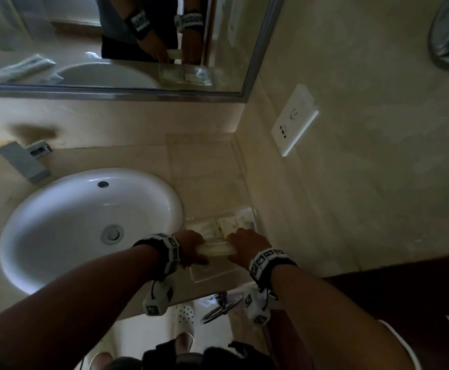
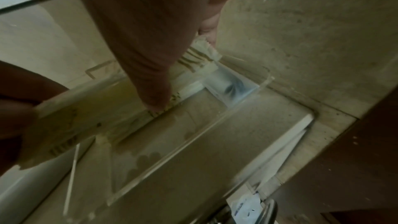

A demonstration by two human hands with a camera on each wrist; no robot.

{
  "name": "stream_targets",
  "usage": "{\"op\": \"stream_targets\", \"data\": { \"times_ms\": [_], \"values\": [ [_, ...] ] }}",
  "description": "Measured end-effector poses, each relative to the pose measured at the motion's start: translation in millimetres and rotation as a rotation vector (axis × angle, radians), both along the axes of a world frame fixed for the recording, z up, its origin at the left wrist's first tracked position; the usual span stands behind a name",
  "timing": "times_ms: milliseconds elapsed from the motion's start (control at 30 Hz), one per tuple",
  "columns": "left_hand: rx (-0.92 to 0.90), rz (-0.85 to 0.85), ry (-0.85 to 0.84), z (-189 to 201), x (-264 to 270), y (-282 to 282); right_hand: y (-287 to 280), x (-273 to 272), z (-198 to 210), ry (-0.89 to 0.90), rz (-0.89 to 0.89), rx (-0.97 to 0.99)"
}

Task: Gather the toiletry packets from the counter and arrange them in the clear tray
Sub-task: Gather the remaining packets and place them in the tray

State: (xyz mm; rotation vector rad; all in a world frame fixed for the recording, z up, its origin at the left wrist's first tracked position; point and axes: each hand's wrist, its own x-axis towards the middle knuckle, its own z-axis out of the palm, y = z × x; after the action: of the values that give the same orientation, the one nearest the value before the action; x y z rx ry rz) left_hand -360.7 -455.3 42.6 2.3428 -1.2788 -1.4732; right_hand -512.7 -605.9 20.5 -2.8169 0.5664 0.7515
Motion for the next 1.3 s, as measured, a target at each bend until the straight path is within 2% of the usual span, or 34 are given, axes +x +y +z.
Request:
{"op": "stream_targets", "data": {
  "times_ms": [167, 367, 567, 767, 933, 1100, 1200, 1300],
  "values": [
    [0.071, 0.12, 0.07, -11, -17, 5, 5, -6, -11, 0.06, 0.051, -0.01],
    [0.089, 0.172, 0.074, -18, -30, 6, 11, -7, -18, 0.061, 0.048, -0.079],
    [0.095, 0.035, -0.049, -22, -33, 0, 9, -13, -26, 0.046, -0.046, -0.002],
    [0.124, 0.055, -0.063, -33, -35, 0, 5, -20, -31, 0.064, -0.131, 0.129],
    [0.133, 0.013, -0.102, -36, -33, -2, -1, -20, -28, 0.057, -0.194, 0.049],
    [0.061, -0.124, -0.205, -40, -24, 3, 1, -17, -28, 0.062, -0.185, -0.058],
    [0.047, -0.172, -0.228, -44, -18, 5, 3, -13, -29, 0.06, -0.214, -0.031],
    [0.065, -0.227, -0.235, -44, -19, 4, 4, -11, -32, 0.061, -0.153, 0.054]
  ]
}}
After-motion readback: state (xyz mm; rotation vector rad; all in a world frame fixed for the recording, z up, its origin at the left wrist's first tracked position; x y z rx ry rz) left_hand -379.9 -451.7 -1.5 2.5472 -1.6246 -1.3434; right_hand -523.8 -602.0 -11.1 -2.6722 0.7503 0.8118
